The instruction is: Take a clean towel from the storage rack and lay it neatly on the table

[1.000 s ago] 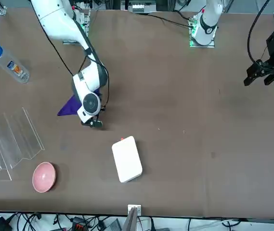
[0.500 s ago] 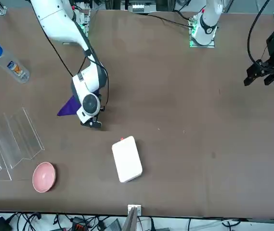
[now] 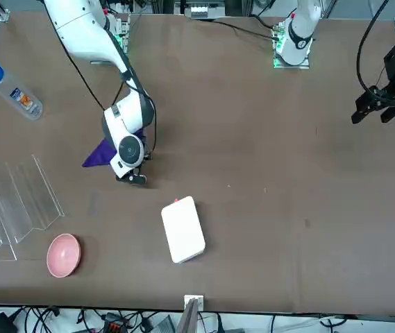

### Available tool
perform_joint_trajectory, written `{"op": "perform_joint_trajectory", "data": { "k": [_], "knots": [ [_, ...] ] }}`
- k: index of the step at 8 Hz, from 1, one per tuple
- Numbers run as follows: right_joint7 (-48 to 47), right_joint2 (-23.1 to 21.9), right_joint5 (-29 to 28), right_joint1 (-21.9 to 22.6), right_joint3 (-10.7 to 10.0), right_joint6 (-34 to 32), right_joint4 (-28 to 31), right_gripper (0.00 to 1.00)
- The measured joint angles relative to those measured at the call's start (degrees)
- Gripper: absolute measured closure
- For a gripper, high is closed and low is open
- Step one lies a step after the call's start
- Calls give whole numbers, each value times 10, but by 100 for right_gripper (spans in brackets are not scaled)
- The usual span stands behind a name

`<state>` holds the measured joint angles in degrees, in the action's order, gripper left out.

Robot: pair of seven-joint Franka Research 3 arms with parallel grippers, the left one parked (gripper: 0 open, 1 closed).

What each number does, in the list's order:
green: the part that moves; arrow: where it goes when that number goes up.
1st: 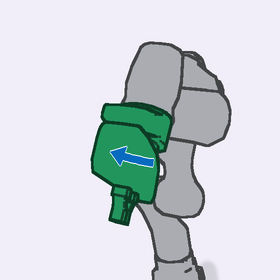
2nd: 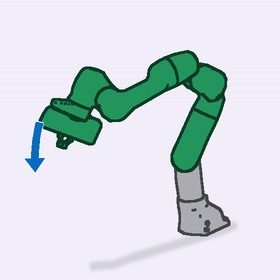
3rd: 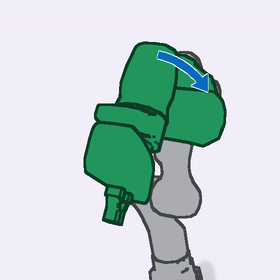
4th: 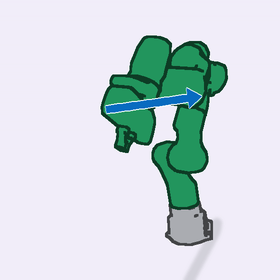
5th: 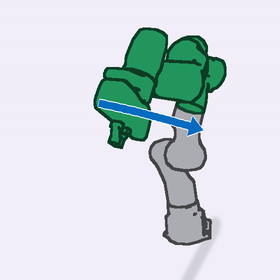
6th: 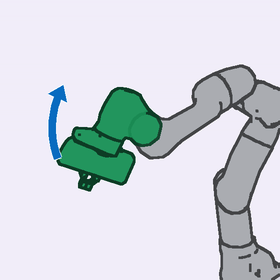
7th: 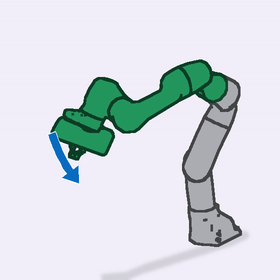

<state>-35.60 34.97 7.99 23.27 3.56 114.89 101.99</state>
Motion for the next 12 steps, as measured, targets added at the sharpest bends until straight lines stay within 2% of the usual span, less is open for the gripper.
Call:
{"op": "perform_joint_trajectory", "data": {
  "k": [3,4,7,8,9,12],
  "knots": [
    [1,1,0,-1,-1,0,0,50],
    [2,1,0,-1,-1,0,0,54],
    [2,7,0,-1,-1,9,0,70],
    [3,7,0,0,0,10,0,79],
    [3,7,0,0,0,10,0,92],
    [3,0,0,-1,-1,6,-4,98]
  ]
}}
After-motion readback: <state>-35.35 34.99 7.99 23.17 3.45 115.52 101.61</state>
